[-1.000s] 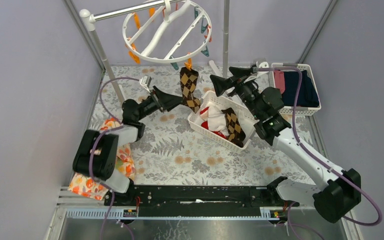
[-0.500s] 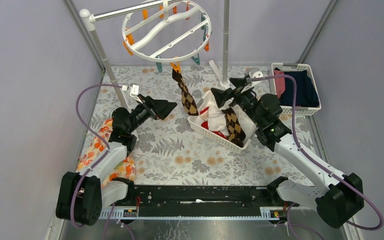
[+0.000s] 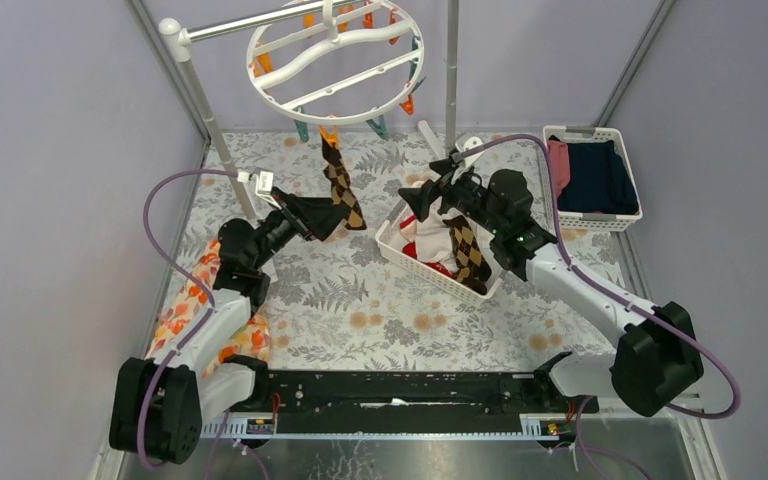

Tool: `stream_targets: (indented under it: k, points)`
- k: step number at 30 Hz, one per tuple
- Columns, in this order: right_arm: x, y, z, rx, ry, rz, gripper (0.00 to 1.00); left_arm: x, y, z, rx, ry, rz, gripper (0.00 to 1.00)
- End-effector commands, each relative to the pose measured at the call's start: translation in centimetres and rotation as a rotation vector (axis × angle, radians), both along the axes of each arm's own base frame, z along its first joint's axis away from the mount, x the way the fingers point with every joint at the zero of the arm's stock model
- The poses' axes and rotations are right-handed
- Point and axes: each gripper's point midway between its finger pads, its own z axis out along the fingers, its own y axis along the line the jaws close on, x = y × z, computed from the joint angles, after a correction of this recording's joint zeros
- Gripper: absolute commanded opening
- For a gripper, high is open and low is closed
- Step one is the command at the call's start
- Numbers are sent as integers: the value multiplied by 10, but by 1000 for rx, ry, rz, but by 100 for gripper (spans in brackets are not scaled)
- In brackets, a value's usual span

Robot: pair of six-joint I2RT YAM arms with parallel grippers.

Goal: Clip the socks to the hanger
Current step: Pick up the sock from the bin.

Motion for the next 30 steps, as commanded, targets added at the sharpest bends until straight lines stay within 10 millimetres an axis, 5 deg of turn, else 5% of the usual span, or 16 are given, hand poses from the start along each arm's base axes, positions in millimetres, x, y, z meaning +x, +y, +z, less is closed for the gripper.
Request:
stream_targets:
  k: [1, 8, 13, 18, 22, 27, 30]
  points:
    - [-1, 10, 37, 39, -83, 60, 100, -1, 5, 19, 11, -56, 31, 84]
    - [0, 13, 31, 43, -63, 71, 100, 8, 25, 11, 42, 12, 168, 68]
    - [-1, 14, 25, 40, -57, 76, 100, 0, 31, 16, 59, -5, 201, 66]
    - [-4, 11, 19, 34, -49, 74, 100, -19, 11, 17, 5, -3, 49, 77]
    - [-6, 4, 11, 17, -34, 46, 100, -27, -4, 14, -33, 66, -78, 98]
    - [-19, 4, 5, 17, 44, 74, 100, -46, -17, 22, -73, 81, -245, 99]
    - [-22, 2, 9, 43, 109, 60, 100, -42, -14, 12, 22, 147, -201, 99]
